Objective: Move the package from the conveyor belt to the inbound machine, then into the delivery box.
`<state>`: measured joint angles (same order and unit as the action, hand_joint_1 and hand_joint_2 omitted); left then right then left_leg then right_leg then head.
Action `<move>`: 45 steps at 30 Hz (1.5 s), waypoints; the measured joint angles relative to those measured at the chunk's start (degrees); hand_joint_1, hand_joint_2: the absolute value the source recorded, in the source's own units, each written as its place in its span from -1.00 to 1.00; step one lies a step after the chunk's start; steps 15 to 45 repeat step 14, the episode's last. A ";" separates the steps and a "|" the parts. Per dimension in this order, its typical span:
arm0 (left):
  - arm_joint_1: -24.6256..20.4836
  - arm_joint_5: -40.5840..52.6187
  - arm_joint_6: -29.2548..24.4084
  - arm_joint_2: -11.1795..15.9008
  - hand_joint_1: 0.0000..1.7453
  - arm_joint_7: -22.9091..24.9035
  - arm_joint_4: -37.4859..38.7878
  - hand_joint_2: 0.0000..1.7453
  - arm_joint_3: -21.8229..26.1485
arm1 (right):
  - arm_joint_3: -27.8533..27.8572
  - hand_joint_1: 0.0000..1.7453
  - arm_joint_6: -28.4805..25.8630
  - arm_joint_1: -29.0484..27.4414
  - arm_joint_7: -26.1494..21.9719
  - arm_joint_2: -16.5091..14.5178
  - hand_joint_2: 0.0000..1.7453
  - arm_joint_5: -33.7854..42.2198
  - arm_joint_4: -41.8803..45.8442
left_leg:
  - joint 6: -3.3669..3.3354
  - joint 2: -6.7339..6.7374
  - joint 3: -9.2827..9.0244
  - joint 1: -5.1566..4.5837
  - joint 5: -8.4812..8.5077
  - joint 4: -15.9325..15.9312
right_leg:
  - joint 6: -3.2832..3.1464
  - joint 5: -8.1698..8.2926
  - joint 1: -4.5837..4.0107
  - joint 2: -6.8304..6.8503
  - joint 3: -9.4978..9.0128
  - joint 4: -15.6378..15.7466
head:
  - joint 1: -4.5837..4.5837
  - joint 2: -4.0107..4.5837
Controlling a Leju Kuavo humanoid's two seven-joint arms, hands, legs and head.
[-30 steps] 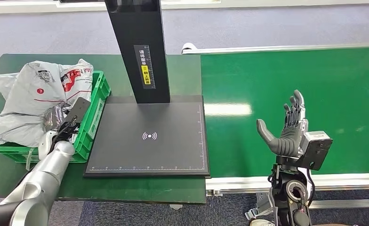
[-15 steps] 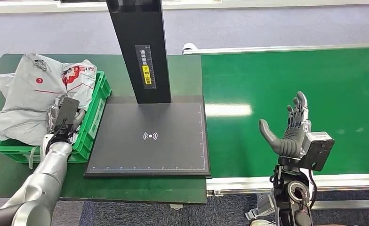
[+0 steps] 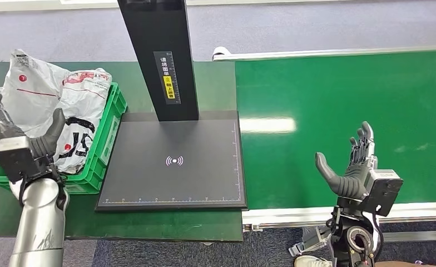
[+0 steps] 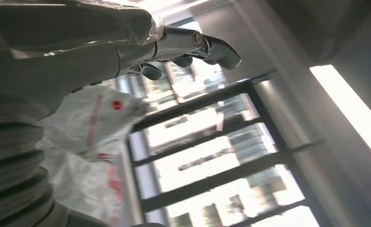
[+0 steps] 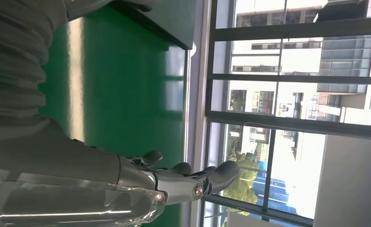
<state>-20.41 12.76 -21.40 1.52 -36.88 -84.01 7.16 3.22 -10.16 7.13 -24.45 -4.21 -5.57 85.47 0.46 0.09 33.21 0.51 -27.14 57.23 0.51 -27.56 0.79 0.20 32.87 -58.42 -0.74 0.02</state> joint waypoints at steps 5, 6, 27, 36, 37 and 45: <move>6.53 -1.62 3.42 -0.90 -1.00 -0.35 -13.35 1.00 -5.55 | 0.93 -1.00 1.08 -1.07 -0.09 -0.01 1.00 -0.71 0.72 | -0.01 -0.01 0.03 0.00 -0.02 0.00 | 0.00 0.00 0.00 0.00 0.01 0.01 | 0.01 0.00; 7.67 -2.00 4.22 -1.09 -1.00 -0.48 -14.89 1.00 -6.57 | 0.98 -1.00 1.45 -1.31 -0.09 -0.01 1.00 -1.10 0.92 | -0.01 -0.01 0.02 0.00 -0.02 0.00 | 0.00 0.00 0.00 0.00 0.01 0.01 | 0.01 0.00; 13.92 -5.96 11.50 -3.68 -1.00 0.05 -16.27 1.00 -12.20 | 0.03 -1.00 6.32 -2.95 -0.05 -0.27 1.00 -5.17 1.91 | -0.01 -0.02 0.01 0.02 -0.02 -0.01 | 0.00 0.00 -0.02 0.00 0.00 0.00 | 0.00 0.01; 13.92 -5.96 11.50 -3.68 -1.00 0.05 -16.27 1.00 -12.20 | 0.03 -1.00 6.32 -2.95 -0.05 -0.27 1.00 -5.17 1.91 | -0.01 -0.02 0.01 0.02 -0.02 -0.01 | 0.00 0.00 -0.02 0.00 0.00 0.00 | 0.00 0.01; 13.92 -5.96 11.50 -3.68 -1.00 0.05 -16.27 1.00 -12.20 | 0.03 -1.00 6.32 -2.95 -0.05 -0.27 1.00 -5.17 1.91 | -0.01 -0.02 0.01 0.02 -0.02 -0.01 | 0.00 0.00 -0.02 0.00 0.00 0.00 | 0.00 0.01; 13.92 -5.96 11.50 -3.68 -1.00 0.05 -16.27 1.00 -12.20 | 0.03 -1.00 6.32 -2.95 -0.05 -0.27 1.00 -5.17 1.91 | -0.01 -0.02 0.01 0.02 -0.02 -0.01 | 0.00 0.00 -0.02 0.00 0.00 0.00 | 0.00 0.01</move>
